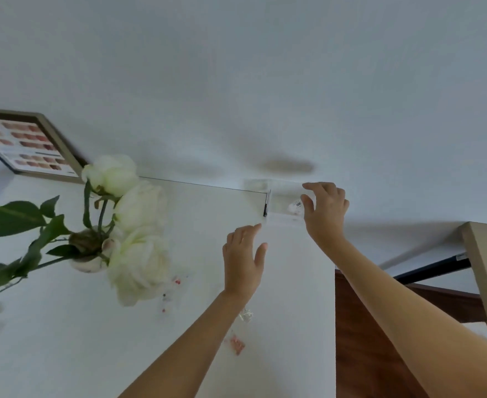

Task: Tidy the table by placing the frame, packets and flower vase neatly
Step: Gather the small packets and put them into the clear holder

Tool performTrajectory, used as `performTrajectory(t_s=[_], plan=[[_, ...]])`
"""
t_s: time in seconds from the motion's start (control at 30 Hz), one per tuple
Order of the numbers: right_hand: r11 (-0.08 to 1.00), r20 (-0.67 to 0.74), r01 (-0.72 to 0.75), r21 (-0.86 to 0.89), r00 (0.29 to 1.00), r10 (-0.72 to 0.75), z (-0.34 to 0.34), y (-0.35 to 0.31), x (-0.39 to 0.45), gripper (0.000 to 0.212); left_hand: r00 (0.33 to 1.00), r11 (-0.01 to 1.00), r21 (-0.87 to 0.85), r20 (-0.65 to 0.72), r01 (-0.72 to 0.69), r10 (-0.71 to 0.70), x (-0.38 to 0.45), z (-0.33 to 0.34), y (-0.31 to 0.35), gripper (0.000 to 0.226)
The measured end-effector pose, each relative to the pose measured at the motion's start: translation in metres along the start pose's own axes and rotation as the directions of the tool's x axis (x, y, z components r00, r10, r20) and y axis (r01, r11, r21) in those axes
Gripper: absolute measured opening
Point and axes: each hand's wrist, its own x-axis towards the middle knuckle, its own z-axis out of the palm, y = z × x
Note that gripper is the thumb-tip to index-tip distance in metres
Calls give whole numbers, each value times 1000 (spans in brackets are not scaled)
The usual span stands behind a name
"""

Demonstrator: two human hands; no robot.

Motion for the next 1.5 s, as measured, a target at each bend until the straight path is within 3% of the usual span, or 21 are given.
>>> performTrajectory(t_s=[0.07, 0.2, 0.33, 0.43, 0.53, 0.63, 0.77, 0.93, 1.07, 1.17, 1.27, 1.4, 1.5], plan=[[997, 25, 72, 5, 997, -72, 2, 7, -17, 21, 999, 1000, 5, 30, 22, -22, -31, 1, -11, 33], [995, 232, 98, 32, 967, -103, 21, 3, -66, 17, 981, 979, 66, -12, 193, -192, -87, -19, -51, 35], [991, 465, 134, -29, 879, -106, 46, -18, -120, 25, 891, 882, 138, -121, 451, -437, -121, -55, -94, 45], [978, 565, 174, -113, 821, -81, 63, -34, -144, 35, 841, 821, 185, -100, 541, -532, -118, -70, -114, 57], [955, 581, 212, -209, 812, -54, 77, -47, -157, 38, 827, 790, 290, -10, 540, -562, -107, -73, -124, 64], [920, 548, 262, -293, 834, -63, 86, -55, -165, 33, 824, 771, 368, 20, 520, -566, -102, -72, -130, 56], [927, 517, 230, -294, 855, -48, 96, -59, -167, 19, 851, 823, 276, 33, 497, -525, -103, -78, -134, 44], [909, 551, 238, -342, 834, -11, 98, -63, -162, 11, 818, 824, 66, 103, 563, -567, -100, -94, -145, 61], [929, 533, 197, -314, 846, 0, 93, -65, -165, 6, 856, 863, 37, 107, 505, -505, -105, -101, -154, 34], [978, 472, 31, -207, 879, 71, 81, -64, -168, 5, 898, 906, 29, 118, 423, -423, -109, -108, -161, 22], [977, 415, -188, -97, 885, 212, 62, -59, -173, 11, 938, 967, -41, 257, 252, -233, -111, -118, -162, 18], [940, 420, -309, -147, 841, 342, 48, -44, -192, 23, 839, 999, 43, 543, 18, -39, -121, -118, -154, 33], [918, 418, -319, -237, 819, 393, 47, -36, -204, 29, 778, 979, 160, 629, -129, 0, -125, -108, -144, 45]])
